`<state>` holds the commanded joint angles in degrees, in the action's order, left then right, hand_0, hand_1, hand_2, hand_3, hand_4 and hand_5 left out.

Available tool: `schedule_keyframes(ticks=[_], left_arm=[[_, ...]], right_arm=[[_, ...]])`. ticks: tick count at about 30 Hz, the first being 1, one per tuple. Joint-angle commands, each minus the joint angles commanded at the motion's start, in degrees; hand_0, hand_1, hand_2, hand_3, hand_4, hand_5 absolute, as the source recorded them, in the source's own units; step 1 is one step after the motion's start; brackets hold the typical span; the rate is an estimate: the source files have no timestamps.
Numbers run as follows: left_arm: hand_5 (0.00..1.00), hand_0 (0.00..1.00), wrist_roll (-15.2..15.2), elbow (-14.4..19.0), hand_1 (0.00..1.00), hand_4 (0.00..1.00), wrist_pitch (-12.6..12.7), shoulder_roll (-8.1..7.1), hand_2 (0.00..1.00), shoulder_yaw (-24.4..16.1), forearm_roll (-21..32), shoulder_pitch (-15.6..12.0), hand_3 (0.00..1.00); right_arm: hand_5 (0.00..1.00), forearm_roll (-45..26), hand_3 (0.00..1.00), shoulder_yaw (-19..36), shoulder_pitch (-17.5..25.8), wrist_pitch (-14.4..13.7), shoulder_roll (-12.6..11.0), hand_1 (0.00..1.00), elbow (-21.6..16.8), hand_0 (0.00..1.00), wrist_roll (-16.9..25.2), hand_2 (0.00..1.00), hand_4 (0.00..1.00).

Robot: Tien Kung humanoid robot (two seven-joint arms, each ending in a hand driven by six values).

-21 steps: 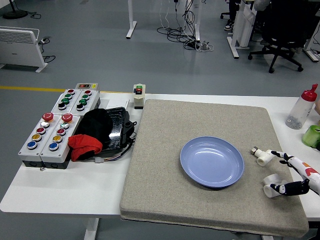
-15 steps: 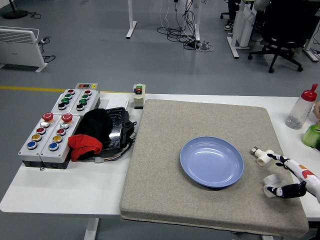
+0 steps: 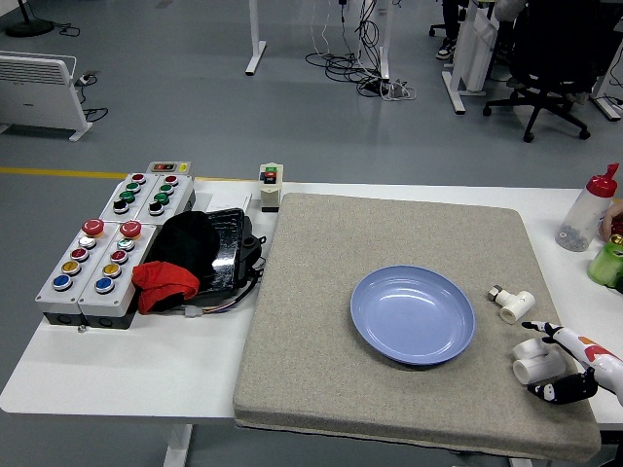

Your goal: Pick pipe place plate twice

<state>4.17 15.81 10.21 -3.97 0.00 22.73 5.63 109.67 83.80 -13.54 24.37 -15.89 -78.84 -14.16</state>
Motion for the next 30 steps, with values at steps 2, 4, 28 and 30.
schedule_keyframes(ticks=[2,4,28,30], left_arm=[[0.998,0.693,0.00,-0.01,0.669,0.248,-0.01,0.01,0.681,0.00,-0.02,0.01,0.611],[0.998,0.693,-0.01,-0.01,0.669,0.248,0.00,0.02,0.681,0.00,-0.01,0.00,0.611],[0.998,0.693,-0.41,-0.07,0.670,0.248,0.14,0.02,0.681,-0.42,-0.72,-0.30,0.611],[0.998,0.693,-0.43,-0.08,0.670,0.248,0.13,-0.01,0.681,-0.49,-0.76,-0.36,0.611]], right_arm=[[0.188,-0.74,0.805,0.19,-0.03,-0.25,0.09,0.694,0.48,0.681,0.47,0.768,0.713],[0.188,-1.24,0.805,0.32,0.02,-0.50,0.20,0.694,0.87,0.681,0.85,0.768,0.713],[0.124,-2.89,0.682,-0.09,-0.45,-4.93,1.23,0.452,0.31,0.331,2.26,0.564,0.555],[0.124,-2.89,0.682,-0.29,-0.77,-5.18,1.60,0.452,-0.09,0.331,2.31,0.564,0.555]])
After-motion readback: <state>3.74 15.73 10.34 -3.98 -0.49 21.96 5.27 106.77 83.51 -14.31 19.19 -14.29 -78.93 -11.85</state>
